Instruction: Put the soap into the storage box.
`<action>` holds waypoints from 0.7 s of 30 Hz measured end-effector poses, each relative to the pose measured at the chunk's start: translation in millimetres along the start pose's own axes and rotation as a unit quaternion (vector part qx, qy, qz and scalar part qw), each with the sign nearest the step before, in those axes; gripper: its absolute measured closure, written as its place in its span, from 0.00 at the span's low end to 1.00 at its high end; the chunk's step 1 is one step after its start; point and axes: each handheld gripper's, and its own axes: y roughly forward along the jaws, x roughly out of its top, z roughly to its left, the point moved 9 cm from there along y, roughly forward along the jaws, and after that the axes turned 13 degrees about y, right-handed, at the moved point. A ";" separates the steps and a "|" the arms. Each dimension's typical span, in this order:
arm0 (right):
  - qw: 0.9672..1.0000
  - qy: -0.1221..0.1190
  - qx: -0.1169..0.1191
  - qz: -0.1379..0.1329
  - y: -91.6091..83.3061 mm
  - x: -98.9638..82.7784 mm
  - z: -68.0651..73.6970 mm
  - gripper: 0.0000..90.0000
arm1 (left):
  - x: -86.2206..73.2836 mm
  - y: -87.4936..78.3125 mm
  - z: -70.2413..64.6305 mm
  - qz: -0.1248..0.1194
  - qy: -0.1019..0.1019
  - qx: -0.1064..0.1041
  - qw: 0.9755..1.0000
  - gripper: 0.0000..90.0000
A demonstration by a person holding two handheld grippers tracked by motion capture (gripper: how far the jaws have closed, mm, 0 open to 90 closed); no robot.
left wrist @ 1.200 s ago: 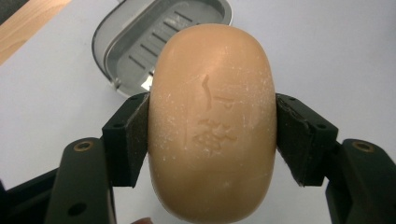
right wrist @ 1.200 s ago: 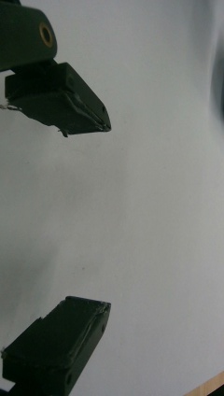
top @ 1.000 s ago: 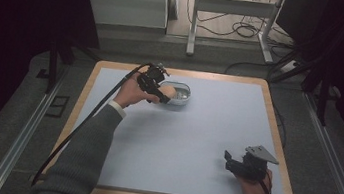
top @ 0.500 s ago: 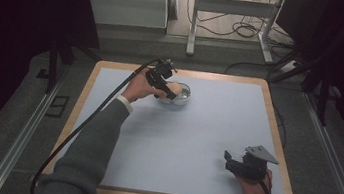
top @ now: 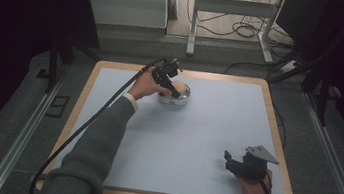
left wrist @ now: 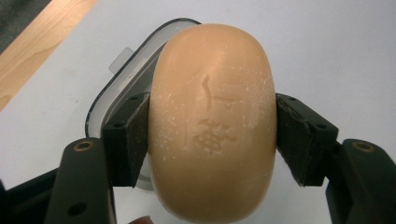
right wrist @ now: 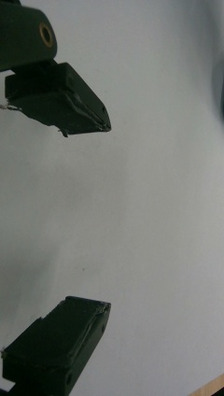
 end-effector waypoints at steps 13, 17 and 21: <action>1.000 0.003 0.000 0.000 -0.1 0.2 -0.8 0.13 | -1.2 27.3 17.1 0.019 -0.005 -0.002 1.000 0.36; 1.000 0.003 0.001 -0.001 -0.2 0.3 -0.8 0.13 | -0.8 31.2 17.1 0.018 -0.006 -0.003 1.000 0.36; 1.000 0.003 0.000 -0.001 -0.2 0.3 -0.8 0.13 | -2.0 33.2 16.2 0.022 -0.005 -0.003 1.000 0.36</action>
